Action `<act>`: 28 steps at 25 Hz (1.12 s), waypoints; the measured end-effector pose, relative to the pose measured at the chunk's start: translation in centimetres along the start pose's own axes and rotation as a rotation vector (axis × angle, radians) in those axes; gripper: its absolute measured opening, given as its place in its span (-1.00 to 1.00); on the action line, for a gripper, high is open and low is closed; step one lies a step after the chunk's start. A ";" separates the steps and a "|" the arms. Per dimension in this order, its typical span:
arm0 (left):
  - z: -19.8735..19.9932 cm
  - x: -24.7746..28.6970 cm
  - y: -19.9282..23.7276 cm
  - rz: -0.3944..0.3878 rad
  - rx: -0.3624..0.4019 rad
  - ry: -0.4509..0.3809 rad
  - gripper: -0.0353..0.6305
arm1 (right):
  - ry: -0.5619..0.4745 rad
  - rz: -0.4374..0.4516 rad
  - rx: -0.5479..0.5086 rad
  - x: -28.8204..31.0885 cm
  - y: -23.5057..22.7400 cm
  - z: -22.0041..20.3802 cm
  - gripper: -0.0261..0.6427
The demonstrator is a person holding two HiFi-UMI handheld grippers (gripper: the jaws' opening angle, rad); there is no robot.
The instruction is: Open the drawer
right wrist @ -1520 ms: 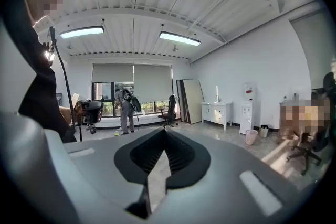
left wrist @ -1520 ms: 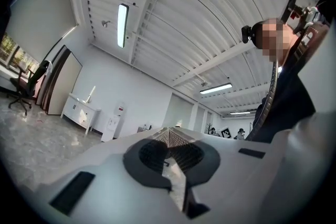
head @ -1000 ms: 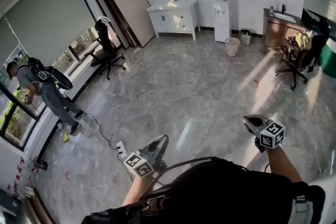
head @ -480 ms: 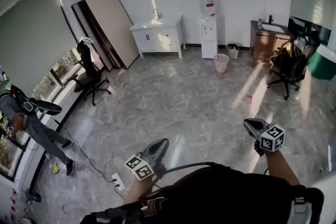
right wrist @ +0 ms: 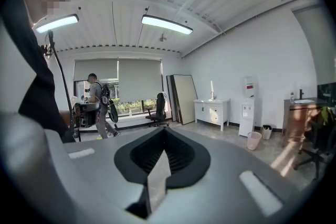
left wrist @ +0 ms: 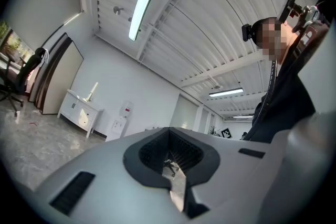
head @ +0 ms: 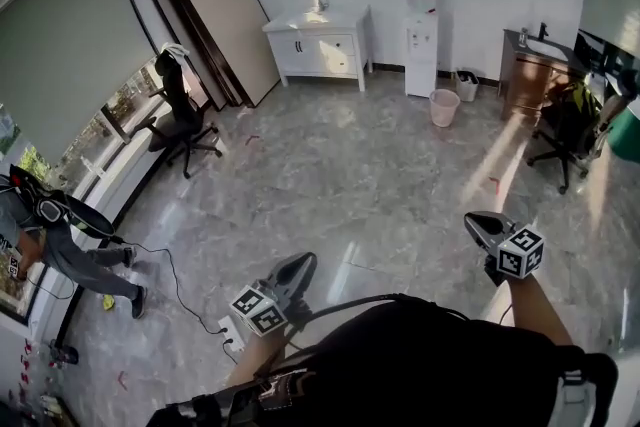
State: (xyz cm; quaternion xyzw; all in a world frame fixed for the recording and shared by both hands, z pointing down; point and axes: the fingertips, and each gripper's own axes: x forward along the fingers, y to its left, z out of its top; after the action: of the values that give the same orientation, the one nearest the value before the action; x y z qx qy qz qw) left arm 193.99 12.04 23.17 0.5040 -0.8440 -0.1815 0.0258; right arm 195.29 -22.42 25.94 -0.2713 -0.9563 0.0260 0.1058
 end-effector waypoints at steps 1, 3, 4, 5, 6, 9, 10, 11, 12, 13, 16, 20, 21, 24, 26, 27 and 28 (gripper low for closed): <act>0.1 -0.3 1.0 0.025 -0.001 -0.003 -0.89 | -0.004 0.013 0.010 1.3 -0.5 0.1 -0.92; 0.3 -0.8 2.8 0.072 0.001 -0.013 -0.89 | -0.006 0.056 0.017 4.2 -1.1 0.3 -0.92; 0.5 -0.9 3.6 0.095 0.002 -0.019 -0.89 | -0.003 0.082 0.015 5.7 -1.3 0.4 -0.92; 0.6 -0.8 4.2 0.116 0.003 -0.024 -0.89 | 0.001 0.112 0.009 7.1 -1.4 0.4 -0.92; 0.7 -0.5 4.7 0.136 0.008 -0.028 -0.89 | 0.005 0.143 0.000 8.5 -1.6 0.4 -0.92; 1.6 1.3 6.4 0.188 0.035 -0.048 -0.89 | 0.011 0.227 -0.031 12.5 -3.4 1.1 -0.92; 2.0 2.0 7.1 0.203 0.045 -0.061 -0.89 | 0.014 0.244 -0.034 13.9 -4.6 1.5 -0.92; 2.5 2.8 7.8 0.220 0.051 -0.077 -0.89 | 0.018 0.257 -0.032 15.2 -5.8 2.0 -0.92; 2.9 3.4 8.6 0.239 0.055 -0.091 -0.89 | 0.022 0.269 -0.030 16.6 -7.1 2.6 -0.92; 3.3 4.1 9.3 0.255 0.061 -0.103 -0.89 | 0.021 0.282 -0.035 17.8 -8.3 3.5 -0.92; 5.0 7.4 10.8 0.314 0.077 -0.132 -0.89 | -0.001 0.338 -0.079 21.2 -12.0 7.1 -0.92; 6.2 11.5 12.2 0.380 0.091 -0.186 -0.89 | -0.008 0.412 -0.135 24.7 -15.9 9.4 -0.92; 5.9 12.2 12.4 0.393 0.090 -0.188 -0.89 | -0.003 0.426 -0.141 25.2 -16.6 9.3 -0.92; 4.9 14.0 13.5 0.422 0.087 -0.181 -0.89 | 0.008 0.452 -0.137 26.7 -19.0 8.9 -0.92; 5.1 15.3 14.2 0.437 0.074 -0.174 -0.89 | 0.012 0.452 -0.117 28.0 -20.5 8.6 -0.92; 5.2 15.9 14.6 0.440 0.071 -0.168 -0.89 | 0.015 0.454 -0.106 28.6 -21.1 8.4 -0.92; 5.3 16.4 15.1 0.441 0.072 -0.160 -0.89 | 0.017 0.458 -0.098 29.2 -21.6 8.1 -0.92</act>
State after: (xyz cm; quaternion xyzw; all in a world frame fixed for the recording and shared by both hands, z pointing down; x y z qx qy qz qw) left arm 172.02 5.80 20.98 0.2920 -0.9390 -0.1807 -0.0199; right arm 158.22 -25.47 25.83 -0.4862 -0.8690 0.0003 0.0920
